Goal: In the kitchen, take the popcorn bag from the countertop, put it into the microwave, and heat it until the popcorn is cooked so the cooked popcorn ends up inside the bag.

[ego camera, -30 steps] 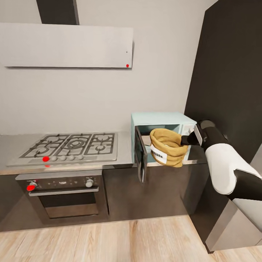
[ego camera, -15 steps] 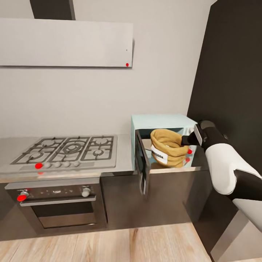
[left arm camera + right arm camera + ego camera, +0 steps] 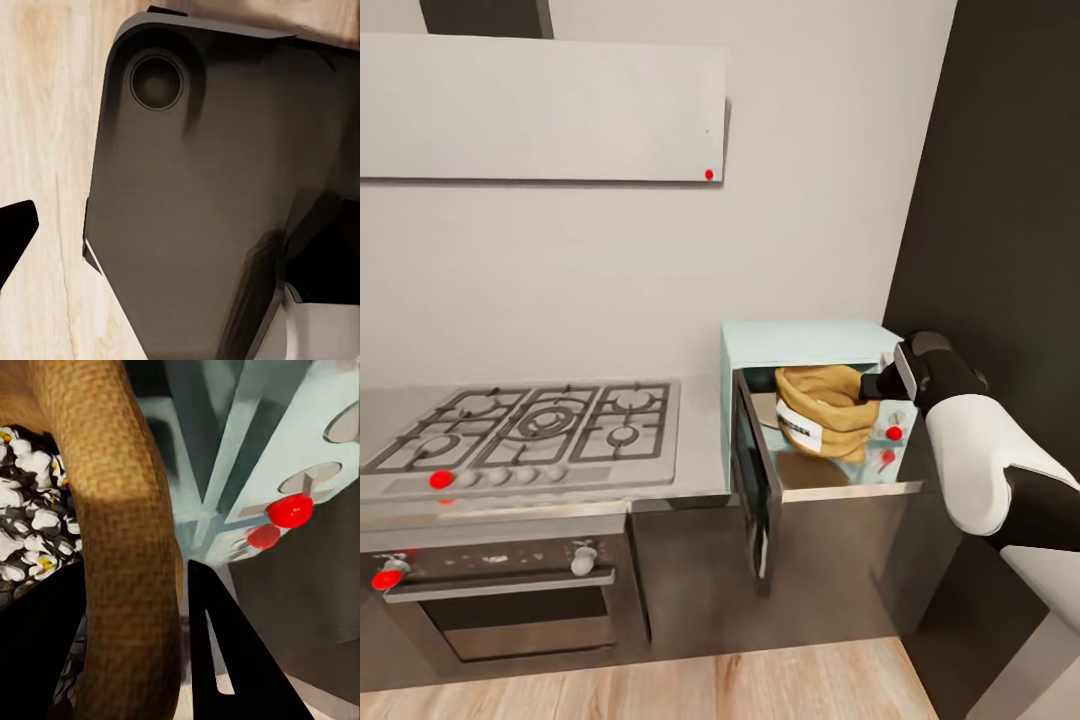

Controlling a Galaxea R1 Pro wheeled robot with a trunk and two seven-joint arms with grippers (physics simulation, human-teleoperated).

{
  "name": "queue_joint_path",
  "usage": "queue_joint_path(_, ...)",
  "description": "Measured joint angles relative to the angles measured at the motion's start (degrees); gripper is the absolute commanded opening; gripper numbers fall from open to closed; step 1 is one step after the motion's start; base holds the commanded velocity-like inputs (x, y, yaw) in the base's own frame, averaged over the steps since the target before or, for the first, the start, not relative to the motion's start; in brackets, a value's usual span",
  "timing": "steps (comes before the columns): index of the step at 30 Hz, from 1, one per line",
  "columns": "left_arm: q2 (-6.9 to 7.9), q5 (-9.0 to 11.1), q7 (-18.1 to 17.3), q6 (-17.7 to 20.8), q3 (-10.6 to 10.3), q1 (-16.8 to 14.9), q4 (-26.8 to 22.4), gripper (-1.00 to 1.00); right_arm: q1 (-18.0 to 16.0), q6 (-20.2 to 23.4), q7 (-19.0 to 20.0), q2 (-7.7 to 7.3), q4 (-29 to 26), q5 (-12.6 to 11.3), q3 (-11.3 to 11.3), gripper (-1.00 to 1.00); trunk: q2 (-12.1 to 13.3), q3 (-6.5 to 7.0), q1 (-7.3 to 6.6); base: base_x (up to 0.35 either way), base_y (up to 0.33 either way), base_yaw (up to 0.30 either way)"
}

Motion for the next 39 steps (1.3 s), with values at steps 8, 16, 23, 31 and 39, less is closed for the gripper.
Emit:
queue_joint_path(8, 0.0, 0.0, 0.0, 0.0, 0.0, 0.01, 0.02, 1.0, 0.18, 0.03, -0.01, 0.14, 1.75, -1.51, -0.09, -1.0, -0.02, 0.02, -0.01, 0.233, 0.0, 0.0)
queue_joint_path(16, 0.0, 0.0, 0.0, 0.0, 0.01, 0.01, 0.02, 1.0, 0.19, 0.0, -0.04, 0.08, 3.77, -3.42, -0.47, -1.0, -0.04, 0.02, -0.26, 0.233, 0.0, 0.0)
queue_joint_path(23, 0.0, 0.0, 0.0, 0.01, 0.02, 0.02, -0.05, 1.0, 0.19, -0.03, -0.16, -0.14, 4.14, -1.94, -0.23, -1.0, -0.03, 0.02, -0.67, 0.127, 0.0, 0.0)
queue_joint_path(31, 0.0, 0.0, 0.0, 0.01, 0.03, 0.02, -0.05, 1.0, 0.19, -0.03, -0.17, -0.15, 4.16, -1.97, -0.2, -1.0, -0.03, 0.02, -0.67, 0.001, 0.0, 0.0)
queue_joint_path(39, 0.0, 0.0, 0.0, 0.0, 0.01, 0.01, 0.03, 1.0, 0.13, 0.0, 0.53, -0.2, 4.15, -1.07, 0.0, 1.0, -0.03, 0.02, -0.63, -0.001, 0.0, 0.0)
